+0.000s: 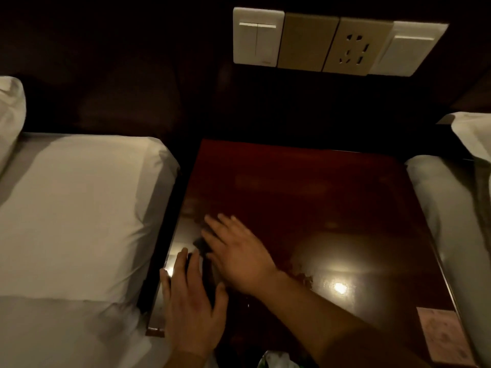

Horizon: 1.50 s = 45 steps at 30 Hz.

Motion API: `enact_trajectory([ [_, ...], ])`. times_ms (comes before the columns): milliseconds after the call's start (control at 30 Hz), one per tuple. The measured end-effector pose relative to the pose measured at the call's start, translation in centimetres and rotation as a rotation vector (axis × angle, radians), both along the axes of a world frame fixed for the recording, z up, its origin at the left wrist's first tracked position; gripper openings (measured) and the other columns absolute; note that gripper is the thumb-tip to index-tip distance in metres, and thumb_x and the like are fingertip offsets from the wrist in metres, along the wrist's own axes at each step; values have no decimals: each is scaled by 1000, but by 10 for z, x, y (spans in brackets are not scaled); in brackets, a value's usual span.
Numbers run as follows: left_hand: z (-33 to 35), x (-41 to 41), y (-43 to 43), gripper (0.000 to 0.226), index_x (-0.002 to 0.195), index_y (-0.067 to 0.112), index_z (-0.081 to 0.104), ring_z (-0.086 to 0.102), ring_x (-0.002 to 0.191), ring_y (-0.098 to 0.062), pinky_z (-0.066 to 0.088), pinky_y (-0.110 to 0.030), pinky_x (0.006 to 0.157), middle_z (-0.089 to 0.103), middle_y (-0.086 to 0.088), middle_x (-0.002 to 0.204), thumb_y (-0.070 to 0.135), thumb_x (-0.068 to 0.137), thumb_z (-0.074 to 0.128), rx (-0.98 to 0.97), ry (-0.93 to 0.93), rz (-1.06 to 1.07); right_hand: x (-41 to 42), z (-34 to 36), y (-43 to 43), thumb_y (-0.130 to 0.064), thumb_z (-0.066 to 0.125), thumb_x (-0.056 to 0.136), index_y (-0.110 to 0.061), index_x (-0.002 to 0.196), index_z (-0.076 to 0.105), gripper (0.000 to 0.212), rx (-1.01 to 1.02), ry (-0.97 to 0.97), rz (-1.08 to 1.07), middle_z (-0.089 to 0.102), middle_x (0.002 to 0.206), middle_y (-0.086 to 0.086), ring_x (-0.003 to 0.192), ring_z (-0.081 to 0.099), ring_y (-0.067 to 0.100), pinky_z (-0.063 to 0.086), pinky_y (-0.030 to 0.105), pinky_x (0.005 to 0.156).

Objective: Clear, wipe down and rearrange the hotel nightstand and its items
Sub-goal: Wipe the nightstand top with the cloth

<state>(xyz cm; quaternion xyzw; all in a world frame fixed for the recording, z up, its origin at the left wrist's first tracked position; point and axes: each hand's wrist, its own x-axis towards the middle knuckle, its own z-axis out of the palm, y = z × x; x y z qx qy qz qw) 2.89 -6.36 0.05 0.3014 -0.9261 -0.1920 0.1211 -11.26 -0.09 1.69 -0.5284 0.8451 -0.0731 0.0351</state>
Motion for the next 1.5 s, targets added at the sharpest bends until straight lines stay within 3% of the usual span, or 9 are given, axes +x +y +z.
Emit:
enact_trajectory([
  [133, 5, 2, -2, 68, 143, 11, 41, 38, 139, -34, 23, -63, 117, 44, -17, 149, 46, 84, 42, 23, -12, -26, -12, 1, 104, -27, 61, 93, -13, 132, 57, 42, -20, 26, -343, 45, 148, 12, 135, 46, 32, 29, 46, 114],
  [233, 12, -1, -3, 69, 142, 9, 47, 38, 140, -32, 15, -60, 120, 44, -15, 147, 48, 86, 39, 48, -52, -44, -6, 5, 163, -23, 53, 97, -5, 136, 54, 43, -19, 19, -819, 42, 149, 18, 137, 41, 36, 28, 47, 116],
  [333, 16, 1, -5, 71, 145, 12, 46, 34, 145, -28, 5, -52, 124, 42, -11, 152, 54, 90, 31, 159, -23, -26, 38, 4, 140, -23, 50, 97, -2, 135, 53, 44, -40, 15, -985, 42, 148, 21, 135, 42, 38, 38, 51, 109],
  [500, 13, 5, -18, 75, 151, 24, 36, 20, 149, -11, -7, -36, 124, 32, 2, 159, 62, 88, 22, 442, 107, -11, 101, 2, 33, -26, 42, 93, -7, 133, 56, 46, -104, 11, -699, 46, 147, 17, 135, 44, 35, 39, 49, 110],
  [567, 13, 6, -23, 76, 151, 26, 35, 18, 149, -5, -12, -28, 122, 32, 6, 159, 63, 87, 20, 506, 110, -24, 109, 0, 10, -19, 57, 90, -9, 137, 53, 49, -104, -13, -565, 41, 151, 13, 139, 39, 31, 33, 47, 114],
  [800, 16, 20, -37, 78, 154, 26, 33, 12, 151, -3, -14, -18, 118, 29, 8, 162, 64, 89, 11, 419, 14, -167, 68, -6, 12, -13, 59, 88, -7, 130, 60, 42, -142, -43, -140, 51, 144, 10, 133, 47, 31, 40, 47, 109],
  [1100, 8, 36, -41, 80, 157, 24, 23, -8, 153, -9, -12, -31, 122, 7, 4, 168, 69, 93, 7, 98, -174, -345, 33, -17, 83, -22, 54, 94, -6, 124, 63, 34, -272, 126, -568, 57, 137, 14, 125, 53, 34, 41, 44, 107],
  [1300, 31, 34, -42, 73, 156, 23, 28, -3, 151, -5, -10, -27, 121, 18, 5, 166, 62, 95, 25, 219, -157, -318, 71, 0, 61, -20, 69, 86, -14, 115, 69, 30, -265, -42, -194, 67, 114, 4, 95, 62, 24, 55, 41, 78],
  [1500, 72, 70, -50, 71, 150, 17, 41, 20, 152, -22, 11, -48, 124, 36, -7, 159, 52, 90, 25, 63, -154, -171, 51, 58, 42, -28, 66, 88, -17, 112, 70, 27, -276, -230, -242, 68, 94, -3, 83, 63, 16, 52, 29, 66],
])
